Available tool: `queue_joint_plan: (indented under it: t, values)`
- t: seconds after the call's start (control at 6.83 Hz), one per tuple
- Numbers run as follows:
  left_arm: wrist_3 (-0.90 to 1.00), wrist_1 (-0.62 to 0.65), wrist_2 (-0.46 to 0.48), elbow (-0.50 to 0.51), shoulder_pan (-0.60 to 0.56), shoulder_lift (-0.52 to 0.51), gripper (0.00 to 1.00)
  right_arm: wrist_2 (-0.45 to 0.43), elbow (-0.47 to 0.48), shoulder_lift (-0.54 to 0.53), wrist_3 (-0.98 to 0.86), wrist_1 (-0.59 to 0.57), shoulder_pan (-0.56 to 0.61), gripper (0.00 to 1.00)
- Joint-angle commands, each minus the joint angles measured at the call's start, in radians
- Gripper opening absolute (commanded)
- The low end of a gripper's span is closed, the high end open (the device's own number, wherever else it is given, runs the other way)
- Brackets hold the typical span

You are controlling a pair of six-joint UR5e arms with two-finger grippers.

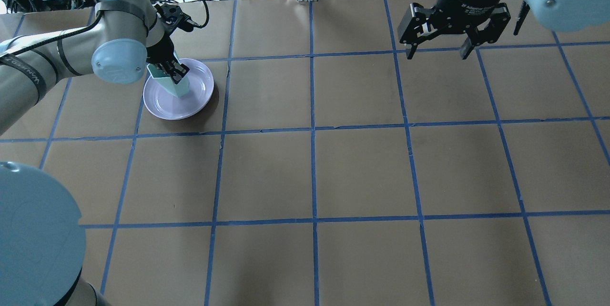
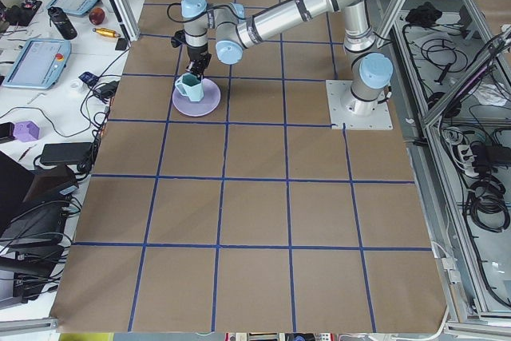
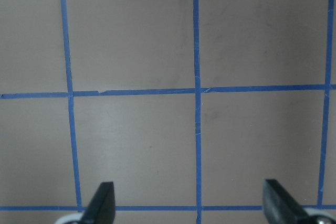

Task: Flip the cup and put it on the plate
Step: 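Carry the upright mug over the lavender plate and lower it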

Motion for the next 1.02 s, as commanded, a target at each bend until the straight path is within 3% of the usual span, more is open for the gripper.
queue_joint_plan:
  t: [0.0,0.15,0.29,0.59,0.88]
  values:
    - [0.001,-0.002,-0.031,-0.024,0.005,-0.001,0.00,0.000,0.000,0.000,0.000,0.000,0.000,1.00]
    - [-0.001,-0.005,-0.042,-0.024,0.006,0.000,0.59,0.000,0.000,0.000,0.000,0.000,0.000,1.00]
    - [-0.001,-0.015,-0.036,-0.025,0.005,0.013,1.00,0.000,0.000,0.000,0.000,0.000,0.000,1.00]
    - [-0.007,-0.063,-0.036,-0.007,0.005,0.062,1.00,0.000,0.000,0.000,0.000,0.000,0.000,1.00]
    - [-0.072,-0.227,-0.029,0.047,0.003,0.151,1.00,0.000,0.000,0.000,0.000,0.000,0.000,1.00]
